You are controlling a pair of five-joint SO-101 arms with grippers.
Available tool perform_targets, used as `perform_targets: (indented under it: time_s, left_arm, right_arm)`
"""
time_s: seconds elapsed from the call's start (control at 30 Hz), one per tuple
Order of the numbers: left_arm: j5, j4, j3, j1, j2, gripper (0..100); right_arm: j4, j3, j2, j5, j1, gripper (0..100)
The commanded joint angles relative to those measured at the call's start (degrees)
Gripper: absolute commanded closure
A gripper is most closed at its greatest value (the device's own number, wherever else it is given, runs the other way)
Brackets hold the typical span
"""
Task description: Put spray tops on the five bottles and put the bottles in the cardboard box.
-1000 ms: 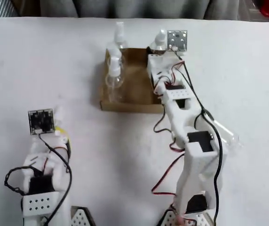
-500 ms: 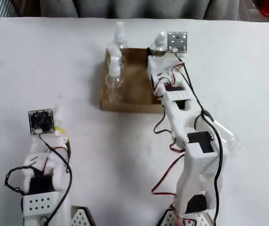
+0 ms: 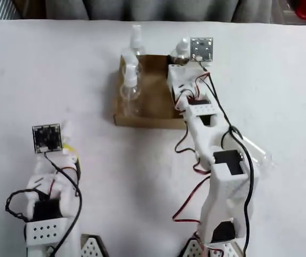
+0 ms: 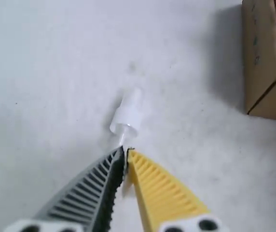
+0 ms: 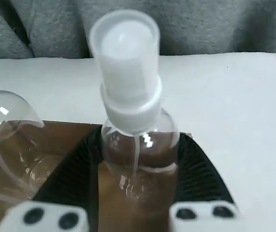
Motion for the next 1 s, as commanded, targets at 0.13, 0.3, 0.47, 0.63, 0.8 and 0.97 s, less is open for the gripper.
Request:
perform_targets:
  time_s: [0.13, 0.3, 0.47, 0.63, 0.8, 0.97]
  left_arm:
    - [-0.53, -1.76, -0.26, -0.75, -0.66, 98]
    - [-0.53, -1.67, -0.26, -0.75, -0.66, 98]
    - [-0.53, -1.58, -0.26, -0.75, -0.66, 98]
    - [-0.53, -1.58, -0.26, -0.75, -0.66, 98]
    - [-0.53, -1.58, -0.26, -0.75, -0.66, 98]
    - [-0.53, -1.49, -0.26, -0.75, -0.66, 98]
  right_arm:
    - [-0.04, 0.26, -0.75, 0.62, 0.31, 96.2]
    - [0.22, 0.26, -0.75, 0.62, 0.31, 81.0]
    - [0.22, 0.26, -0.66, 0.62, 0.31, 75.0]
    - [0.13, 0.26, -0.66, 0.62, -0.13, 74.8]
    - [0.22, 0.35, -0.66, 0.62, -0.92, 74.8]
    - [-0.04, 0.09, -0.66, 0.62, -1.19, 74.8]
